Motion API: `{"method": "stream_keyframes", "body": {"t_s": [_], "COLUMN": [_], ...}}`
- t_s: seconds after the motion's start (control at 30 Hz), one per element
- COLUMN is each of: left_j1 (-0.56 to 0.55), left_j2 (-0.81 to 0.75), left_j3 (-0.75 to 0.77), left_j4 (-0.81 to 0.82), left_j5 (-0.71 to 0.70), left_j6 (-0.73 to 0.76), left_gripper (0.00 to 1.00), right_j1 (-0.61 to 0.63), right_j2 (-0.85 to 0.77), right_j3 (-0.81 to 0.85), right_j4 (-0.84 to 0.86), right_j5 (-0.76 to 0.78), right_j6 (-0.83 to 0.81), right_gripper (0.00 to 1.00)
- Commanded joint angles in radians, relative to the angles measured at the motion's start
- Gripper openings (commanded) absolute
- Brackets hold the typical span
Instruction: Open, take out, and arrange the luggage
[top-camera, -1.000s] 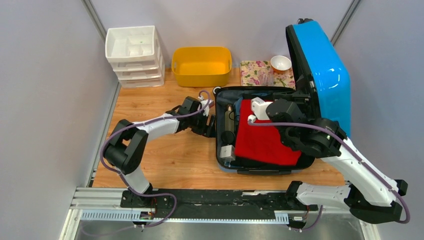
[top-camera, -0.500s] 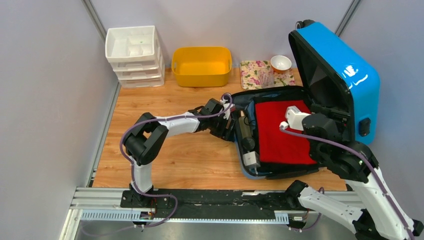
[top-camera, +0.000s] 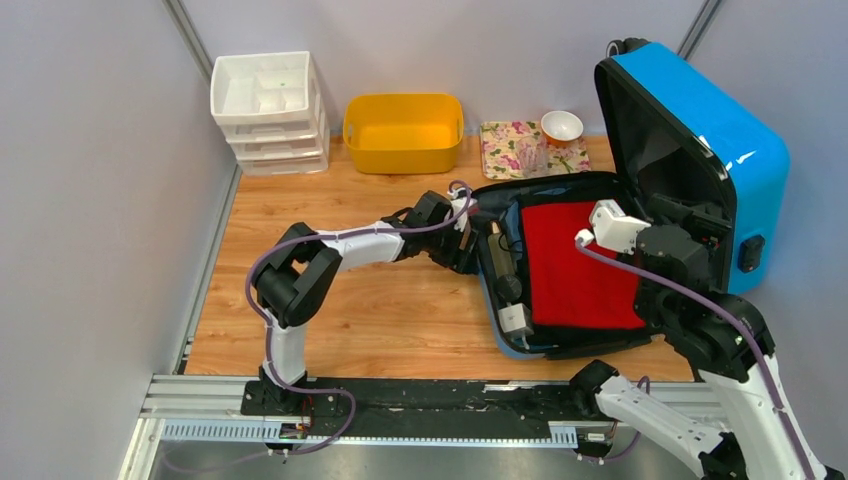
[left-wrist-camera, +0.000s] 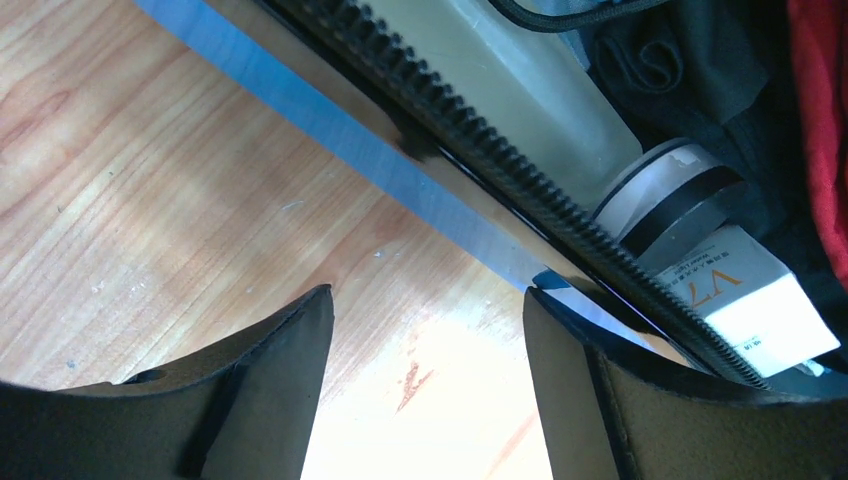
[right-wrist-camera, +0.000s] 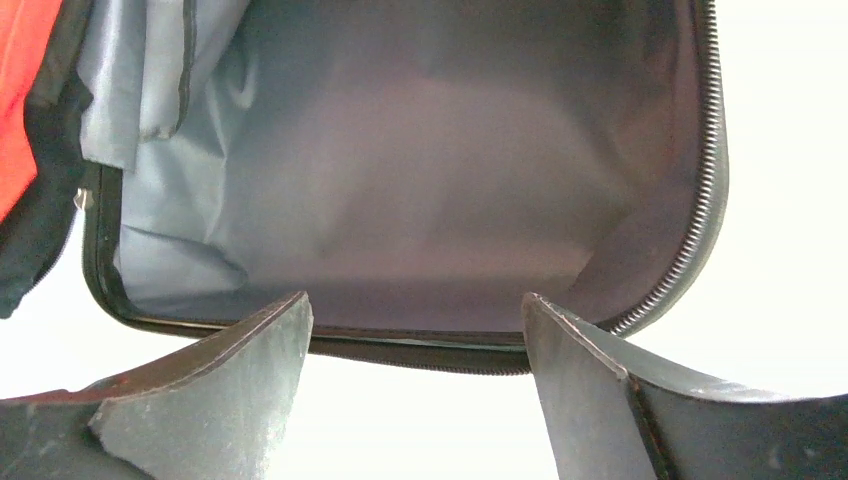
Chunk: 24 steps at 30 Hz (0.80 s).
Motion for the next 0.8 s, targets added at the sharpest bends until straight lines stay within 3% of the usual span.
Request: {"method": "stream_keyframes", "body": {"t_s": [0.0,0.13,0.27,0.37,0.53,0.77], "left_j1": [-0.03,-0.017,0.0,0.002,0.014,0.066], "left_j2": [-0.12,-0.215,-0.29,-0.348,-0.391,-0.44], "left_j3": [-0.028,-0.076,-0.119,-0.159,-0.2,-0.252], "left_j4": [0.177,0.163,0.14,0.142,0.112,0.016], "left_j5": [0.029,0.027,0.05,0.05,0.041,0.078], "left_j6": [0.014,0.047,0.057,0.075,0.06,0.07], "left_gripper": [0.8,0.82,0.82,0.82,0.82,0.85], "right_j1": [-0.034,-0.187,-0.477,-0.55,-0.564,-0.775], "right_j2": [0.072,0.187,0.284,0.297,0.277,0.297], "right_j3": [0.099,0.153,0.22,0.233,0.207,0.24], "right_j4": [0.067,0.108,0.151,0.162,0.182,0.179], "right_j5": [-0.038,-0.154,-0.333,-0.395,-0.403,-0.509], "right_j6": [0.049,0.056,0.055,0.051,0.034,0.042], "right_gripper": [0.83,0.83,0.79,0.78,0.8,0.83]}}
